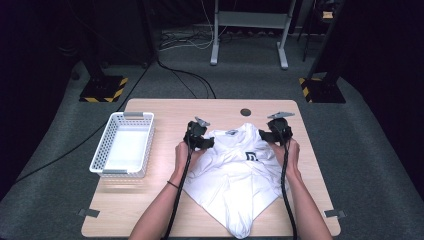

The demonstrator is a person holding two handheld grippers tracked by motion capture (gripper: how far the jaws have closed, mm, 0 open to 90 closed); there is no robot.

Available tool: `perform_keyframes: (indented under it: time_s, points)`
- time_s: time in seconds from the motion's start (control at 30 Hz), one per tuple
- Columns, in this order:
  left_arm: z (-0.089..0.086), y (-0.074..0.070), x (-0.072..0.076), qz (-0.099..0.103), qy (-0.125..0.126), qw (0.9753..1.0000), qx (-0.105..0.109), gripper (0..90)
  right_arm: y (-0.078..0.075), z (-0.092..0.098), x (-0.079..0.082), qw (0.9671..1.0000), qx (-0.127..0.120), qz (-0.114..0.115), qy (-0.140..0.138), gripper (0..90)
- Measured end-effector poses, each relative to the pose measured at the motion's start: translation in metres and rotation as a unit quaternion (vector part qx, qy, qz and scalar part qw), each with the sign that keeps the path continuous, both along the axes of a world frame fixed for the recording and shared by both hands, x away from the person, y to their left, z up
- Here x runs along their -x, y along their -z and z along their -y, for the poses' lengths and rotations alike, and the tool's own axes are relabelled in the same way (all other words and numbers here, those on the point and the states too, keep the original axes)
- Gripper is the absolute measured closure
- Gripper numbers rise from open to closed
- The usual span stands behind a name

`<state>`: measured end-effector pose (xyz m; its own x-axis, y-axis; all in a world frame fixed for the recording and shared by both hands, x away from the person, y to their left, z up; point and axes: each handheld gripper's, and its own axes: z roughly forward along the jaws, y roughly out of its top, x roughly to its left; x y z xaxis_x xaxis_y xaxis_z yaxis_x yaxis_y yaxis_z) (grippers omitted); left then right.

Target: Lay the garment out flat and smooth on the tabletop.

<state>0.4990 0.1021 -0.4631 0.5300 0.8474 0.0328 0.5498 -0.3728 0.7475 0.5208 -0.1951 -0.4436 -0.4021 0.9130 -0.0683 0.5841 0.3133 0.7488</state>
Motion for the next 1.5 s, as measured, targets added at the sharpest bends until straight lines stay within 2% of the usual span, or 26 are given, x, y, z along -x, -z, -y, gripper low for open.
perform_keyframes:
  time_s: [0.13,0.2,0.27,0.37,0.5,0.57,0.63,0.67,0.73,0.87,0.9,1.0,1.2,1.27,1.3,1.37,1.5]
  points:
    - [0.006,0.001,0.044,0.007,0.037,0.9993,-0.001,25.0,0.009,0.001,0.033,0.9999,0.0,-0.006,-0.016,45.2]
    - [0.007,0.006,0.065,0.002,0.047,0.9989,0.001,21.0,0.018,0.001,0.043,0.9997,0.01,-0.011,-0.017,44.1]
    - [0.009,0.014,0.085,0.003,0.053,0.9986,-0.004,16.8,0.027,0.001,0.047,0.9996,0.023,-0.017,-0.006,43.9]
    - [0.009,0.028,0.111,-0.012,0.057,0.9983,-0.005,15.0,0.037,0.002,0.049,0.9993,0.011,-0.035,-0.004,47.1]
    - [0.007,0.044,0.132,-0.015,0.049,0.9986,-0.011,14.9,0.036,-0.003,0.053,0.9995,0.013,-0.028,-0.01,47.2]
    - [0.009,0.05,0.135,-0.016,0.05,0.9981,-0.031,14.3,0.036,-0.002,0.048,0.9994,0.02,-0.027,0.005,45.4]
    - [0.009,0.056,0.137,-0.023,0.049,0.9978,-0.036,13.2,0.036,0.002,0.042,0.9991,0.027,-0.023,0.025,45.0]
    - [0.008,0.057,0.139,-0.02,0.049,0.9981,-0.033,13.1,0.035,0.004,0.04,0.9989,0.023,-0.026,0.031,44.7]
    - [0.006,0.058,0.141,-0.016,0.05,0.9981,-0.032,13.4,0.035,0.006,0.036,0.9982,0.038,-0.022,0.04,45.7]
    - [-0.002,0.062,0.139,-0.023,0.057,0.9981,-0.001,13.3,0.04,0.01,0.025,0.9978,0.038,-0.048,0.025,58.6]
    - [-0.003,0.063,0.14,-0.017,0.057,0.9982,0.003,13.1,0.04,0.011,0.023,0.998,0.034,-0.048,0.022,63.4]
    - [-0.004,0.064,0.142,-0.012,0.055,0.9984,0.005,13.1,0.04,0.014,0.019,0.9982,0.032,-0.047,0.019,71.2]
    - [-0.004,0.064,0.143,-0.012,0.055,0.9984,0.005,13.2,0.035,0.01,0.018,0.9984,0.033,-0.046,0.001,58.0]
    - [-0.004,0.064,0.142,-0.013,0.055,0.9984,0.006,13.2,0.037,0.007,0.016,0.9975,0.047,-0.053,-0.009,65.1]
    - [-0.004,0.064,0.142,-0.013,0.055,0.9984,0.006,13.2,0.039,0.006,0.015,0.997,0.054,-0.054,-0.011,73.1]
    - [-0.004,0.064,0.142,-0.013,0.056,0.9983,0.006,13.1,0.039,0.008,0.011,0.9971,0.054,-0.051,-0.012,83.4]
    - [-0.005,0.064,0.142,-0.013,0.057,0.9983,0.006,13.2,0.027,0.026,-0.005,0.9987,0.031,-0.038,0.016,87.3]
